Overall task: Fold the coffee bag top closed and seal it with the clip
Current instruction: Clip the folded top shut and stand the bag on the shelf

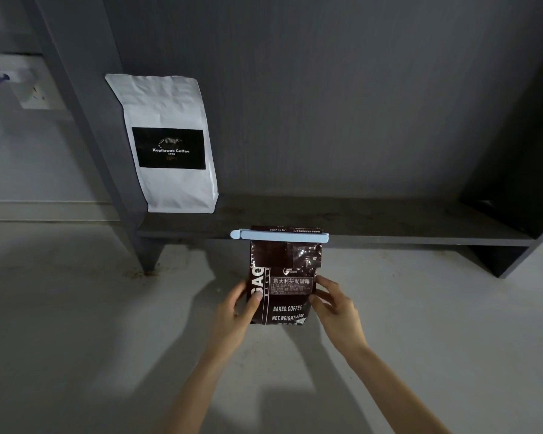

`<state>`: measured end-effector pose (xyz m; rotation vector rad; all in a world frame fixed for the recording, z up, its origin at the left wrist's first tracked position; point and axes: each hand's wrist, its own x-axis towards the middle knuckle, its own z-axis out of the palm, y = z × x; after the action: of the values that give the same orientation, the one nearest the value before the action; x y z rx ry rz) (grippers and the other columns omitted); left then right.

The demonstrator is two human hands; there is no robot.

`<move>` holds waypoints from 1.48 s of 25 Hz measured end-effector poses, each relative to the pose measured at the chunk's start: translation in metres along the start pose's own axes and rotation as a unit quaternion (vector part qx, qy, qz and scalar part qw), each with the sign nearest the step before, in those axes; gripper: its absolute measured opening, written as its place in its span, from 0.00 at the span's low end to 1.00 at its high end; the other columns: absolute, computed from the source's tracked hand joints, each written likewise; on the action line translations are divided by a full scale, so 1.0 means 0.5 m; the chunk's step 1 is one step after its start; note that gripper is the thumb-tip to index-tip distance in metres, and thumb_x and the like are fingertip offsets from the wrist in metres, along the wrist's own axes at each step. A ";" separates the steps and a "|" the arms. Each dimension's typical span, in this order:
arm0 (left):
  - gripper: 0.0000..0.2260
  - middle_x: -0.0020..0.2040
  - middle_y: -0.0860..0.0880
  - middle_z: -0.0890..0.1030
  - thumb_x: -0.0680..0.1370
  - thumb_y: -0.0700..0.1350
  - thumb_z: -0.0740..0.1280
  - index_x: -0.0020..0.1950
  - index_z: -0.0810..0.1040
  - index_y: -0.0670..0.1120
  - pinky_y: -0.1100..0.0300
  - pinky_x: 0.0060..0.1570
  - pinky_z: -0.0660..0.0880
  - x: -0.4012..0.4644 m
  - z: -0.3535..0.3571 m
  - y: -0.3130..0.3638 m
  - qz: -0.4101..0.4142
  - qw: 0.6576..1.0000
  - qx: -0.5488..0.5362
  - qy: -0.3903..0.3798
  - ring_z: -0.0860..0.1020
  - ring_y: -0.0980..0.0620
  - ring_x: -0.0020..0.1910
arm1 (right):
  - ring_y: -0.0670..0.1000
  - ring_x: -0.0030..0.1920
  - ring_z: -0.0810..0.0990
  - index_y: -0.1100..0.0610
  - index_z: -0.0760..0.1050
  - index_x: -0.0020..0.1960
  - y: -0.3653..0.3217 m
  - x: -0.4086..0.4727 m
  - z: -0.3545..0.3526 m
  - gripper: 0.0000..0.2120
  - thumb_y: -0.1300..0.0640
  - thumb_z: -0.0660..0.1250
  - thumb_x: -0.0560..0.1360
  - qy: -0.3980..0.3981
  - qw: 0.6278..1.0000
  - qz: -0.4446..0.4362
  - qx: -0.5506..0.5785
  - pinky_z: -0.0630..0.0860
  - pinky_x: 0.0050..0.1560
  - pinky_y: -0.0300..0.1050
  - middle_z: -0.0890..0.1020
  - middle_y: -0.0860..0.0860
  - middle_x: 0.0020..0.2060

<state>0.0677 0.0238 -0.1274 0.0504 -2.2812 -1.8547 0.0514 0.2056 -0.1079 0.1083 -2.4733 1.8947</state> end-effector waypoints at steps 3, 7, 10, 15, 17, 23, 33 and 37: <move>0.19 0.61 0.58 0.71 0.73 0.39 0.66 0.63 0.70 0.48 0.62 0.60 0.67 -0.014 0.010 -0.007 0.021 0.998 0.061 0.013 0.71 0.54 0.61 | 0.42 0.52 0.77 0.52 0.69 0.61 0.007 -0.009 0.010 0.21 0.67 0.64 0.72 -0.008 1.000 -0.011 -0.020 0.72 0.43 0.22 0.79 0.47 0.52; 0.17 0.54 0.45 0.81 0.71 0.37 0.68 0.59 0.75 0.44 0.78 0.42 0.68 -0.024 0.015 0.018 0.048 0.993 0.082 0.076 0.80 0.51 0.49 | 0.44 0.49 0.78 0.51 0.70 0.60 0.004 -0.015 0.026 0.21 0.67 0.65 0.70 0.042 0.999 -0.016 -0.024 0.70 0.39 0.19 0.81 0.48 0.47; 0.15 0.46 0.36 0.84 0.71 0.39 0.70 0.57 0.77 0.44 0.63 0.30 0.68 -0.029 0.013 0.042 0.057 0.989 0.082 0.110 0.72 0.44 0.47 | 0.45 0.46 0.80 0.48 0.72 0.59 -0.013 -0.014 0.031 0.21 0.65 0.67 0.70 0.079 0.996 -0.012 -0.031 0.68 0.38 0.18 0.82 0.46 0.43; 0.17 0.52 0.49 0.82 0.70 0.46 0.70 0.58 0.77 0.46 0.72 0.44 0.74 -0.004 -0.030 0.075 0.064 0.989 0.090 0.093 0.80 0.61 0.46 | 0.33 0.41 0.79 0.40 0.74 0.54 -0.072 0.002 0.018 0.19 0.57 0.71 0.68 0.100 0.992 -0.039 -0.064 0.72 0.44 0.28 0.81 0.38 0.39; 0.19 0.51 0.49 0.83 0.69 0.48 0.70 0.58 0.76 0.46 0.67 0.50 0.76 0.012 -0.042 0.095 0.068 0.988 0.094 0.104 0.80 0.63 0.45 | 0.29 0.38 0.77 0.41 0.75 0.53 -0.104 0.018 0.013 0.17 0.55 0.71 0.67 0.112 0.989 -0.059 -0.072 0.72 0.41 0.24 0.81 0.36 0.37; 0.18 0.42 0.55 0.81 0.70 0.47 0.70 0.60 0.75 0.49 0.77 0.35 0.72 0.089 -0.070 0.172 0.159 0.965 0.143 0.150 0.80 0.62 0.36 | 0.27 0.39 0.77 0.44 0.76 0.53 -0.184 0.094 0.020 0.16 0.56 0.71 0.67 0.121 0.988 -0.095 -0.028 0.70 0.46 0.21 0.81 0.37 0.38; 0.15 0.52 0.45 0.81 0.73 0.42 0.67 0.59 0.73 0.41 0.45 0.50 0.79 0.242 -0.098 0.191 0.210 0.954 0.143 0.158 0.80 0.48 0.49 | 0.39 0.44 0.79 0.51 0.74 0.57 -0.234 0.237 0.073 0.17 0.58 0.69 0.69 0.122 0.984 -0.121 -0.040 0.67 0.44 0.19 0.84 0.47 0.46; 0.15 0.55 0.37 0.77 0.74 0.39 0.66 0.59 0.71 0.36 0.41 0.53 0.77 0.262 -0.083 0.155 0.196 0.950 0.177 0.164 0.77 0.42 0.54 | 0.52 0.49 0.81 0.52 0.69 0.62 -0.203 0.254 0.095 0.22 0.60 0.68 0.70 0.077 0.988 -0.110 -0.081 0.76 0.56 0.49 0.83 0.54 0.50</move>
<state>-0.0457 -0.0199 -0.0267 -0.0359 -2.1626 -1.1364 -0.0672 0.1285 -0.0146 0.2128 -2.3888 1.5514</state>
